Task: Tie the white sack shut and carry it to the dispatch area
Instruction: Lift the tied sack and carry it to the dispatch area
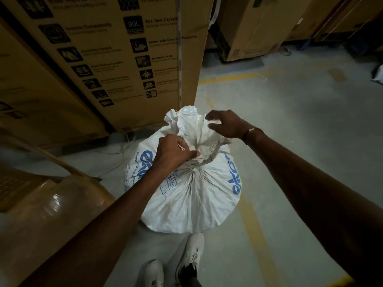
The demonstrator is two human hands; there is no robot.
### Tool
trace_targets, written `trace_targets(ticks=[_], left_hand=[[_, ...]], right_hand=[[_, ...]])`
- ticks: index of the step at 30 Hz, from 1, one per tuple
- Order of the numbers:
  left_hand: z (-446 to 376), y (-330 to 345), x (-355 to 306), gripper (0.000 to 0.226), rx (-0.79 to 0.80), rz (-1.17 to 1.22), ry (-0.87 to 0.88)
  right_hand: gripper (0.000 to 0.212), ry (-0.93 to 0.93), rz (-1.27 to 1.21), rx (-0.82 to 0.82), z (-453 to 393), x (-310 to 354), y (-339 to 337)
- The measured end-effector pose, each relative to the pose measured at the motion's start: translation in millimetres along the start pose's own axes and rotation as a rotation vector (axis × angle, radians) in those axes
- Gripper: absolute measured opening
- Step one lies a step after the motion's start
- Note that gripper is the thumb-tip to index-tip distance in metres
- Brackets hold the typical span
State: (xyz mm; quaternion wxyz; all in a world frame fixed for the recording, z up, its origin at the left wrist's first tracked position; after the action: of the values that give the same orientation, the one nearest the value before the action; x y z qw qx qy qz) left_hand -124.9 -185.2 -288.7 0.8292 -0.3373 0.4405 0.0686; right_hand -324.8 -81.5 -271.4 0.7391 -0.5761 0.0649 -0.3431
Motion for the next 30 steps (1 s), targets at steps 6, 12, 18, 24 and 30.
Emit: trace_targets(ticks=[6, 12, 18, 24, 30], left_hand=[[-4.6, -7.0, -7.7, 0.077, 0.063, -0.272, 0.179], [-15.5, -4.6, -37.2, 0.089, 0.179, -0.837, 0.56], [-35.6, -1.0, -32.7, 0.079, 0.317, -0.767, 0.479], [-53.2, 12.7, -5.2, 0.067, 0.379, -0.749, 0.444], [-69.7, 44.8, 19.9, 0.056, 0.484, -0.892, 0.602]], right_hand=[[0.047, 0.089, -0.045, 0.573, -7.1, 0.3, 44.4], [0.071, 0.113, -0.337, 0.523, 0.7, -6.7, 78.3], [0.077, -0.009, -0.311, 0.444, 7.2, 17.3, 102.1], [0.097, -0.003, -0.346, 0.357, 18.2, 29.6, 137.8], [0.088, -0.012, -0.236, 0.052, 34.3, 32.4, 161.3]])
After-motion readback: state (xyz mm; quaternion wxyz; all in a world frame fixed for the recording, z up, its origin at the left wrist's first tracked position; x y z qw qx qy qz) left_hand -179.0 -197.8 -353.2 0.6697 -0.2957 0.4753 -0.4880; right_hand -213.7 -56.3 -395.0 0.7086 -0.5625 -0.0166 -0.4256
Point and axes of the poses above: each hand's wrist, its own z-axis away from the middle knuckle, its own y-axis out of the palm, x = y × z, the point moved 3 cm from there along -z, towards the middle knuckle, and after that the axes turned 7 degrees about z, right-handed, at the moved point
